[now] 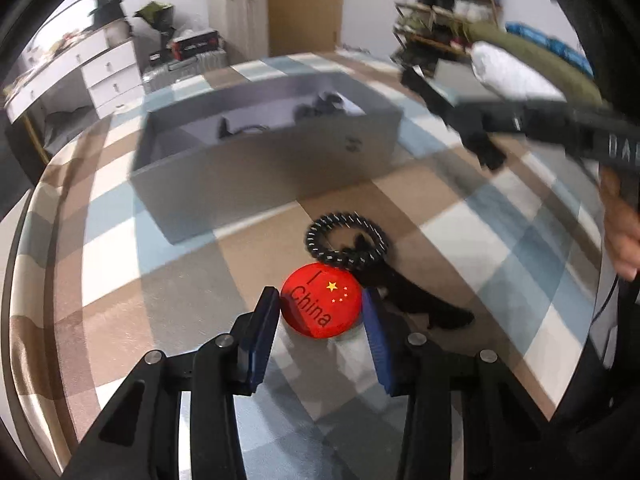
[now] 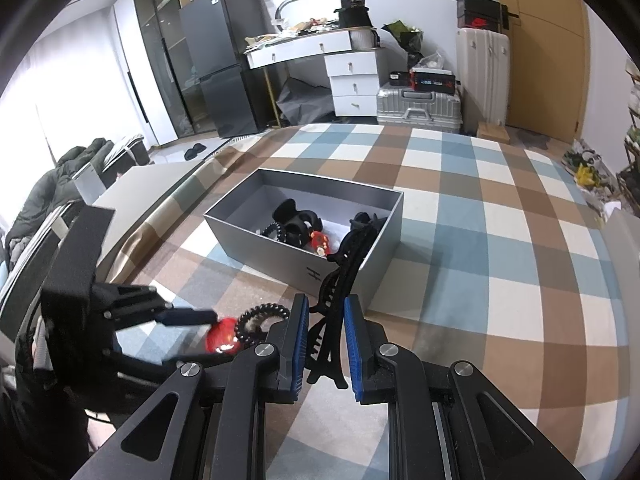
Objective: Organize jewelry
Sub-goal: 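Grasp the red 'China' badge with the left tool while the right tool holds the claw clip, then lower the red badge and claw clip into the box, opening both tools, then withdraw both tools from the box, then grasp another black claw clip with the right tool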
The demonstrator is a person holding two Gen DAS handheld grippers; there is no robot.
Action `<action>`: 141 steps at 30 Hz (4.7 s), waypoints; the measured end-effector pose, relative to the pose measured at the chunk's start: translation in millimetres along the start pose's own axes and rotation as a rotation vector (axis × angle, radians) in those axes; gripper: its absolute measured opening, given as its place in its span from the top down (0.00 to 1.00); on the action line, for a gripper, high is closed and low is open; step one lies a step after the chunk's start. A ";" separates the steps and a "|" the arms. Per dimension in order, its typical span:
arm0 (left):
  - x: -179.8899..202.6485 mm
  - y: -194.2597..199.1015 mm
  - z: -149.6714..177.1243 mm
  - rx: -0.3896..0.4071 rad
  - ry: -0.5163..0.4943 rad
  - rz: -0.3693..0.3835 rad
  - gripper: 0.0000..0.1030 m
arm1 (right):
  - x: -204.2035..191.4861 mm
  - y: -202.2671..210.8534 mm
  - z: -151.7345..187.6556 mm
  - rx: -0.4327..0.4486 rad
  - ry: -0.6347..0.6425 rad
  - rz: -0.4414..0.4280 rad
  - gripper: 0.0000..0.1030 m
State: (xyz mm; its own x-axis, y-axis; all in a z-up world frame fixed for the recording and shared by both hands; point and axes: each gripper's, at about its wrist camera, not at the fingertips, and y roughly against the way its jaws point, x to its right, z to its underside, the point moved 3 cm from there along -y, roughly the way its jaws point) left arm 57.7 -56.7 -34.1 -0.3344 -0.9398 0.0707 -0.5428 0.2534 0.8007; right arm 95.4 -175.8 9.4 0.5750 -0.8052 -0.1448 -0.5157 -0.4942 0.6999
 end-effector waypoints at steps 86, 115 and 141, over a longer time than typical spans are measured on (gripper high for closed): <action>-25.7 21.4 -22.6 0.164 0.169 -0.125 0.01 | 28.6 -15.3 -2.6 0.015 -0.184 -0.018 0.06; -50.9 24.5 -7.3 0.150 0.241 -0.186 0.01 | -56.8 -52.0 53.3 -0.205 0.163 -0.055 0.49; -44.6 14.7 -3.9 0.107 0.214 -0.166 0.01 | -79.1 -49.6 60.2 -0.205 0.273 -0.128 0.86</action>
State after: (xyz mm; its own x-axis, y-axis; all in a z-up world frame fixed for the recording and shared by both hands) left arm 67.6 -12.0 -23.2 -0.0701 -0.9946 0.0771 -0.6586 0.1042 0.7452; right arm 37.2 -107.3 -55.9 0.7895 -0.6100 -0.0680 -0.3060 -0.4872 0.8179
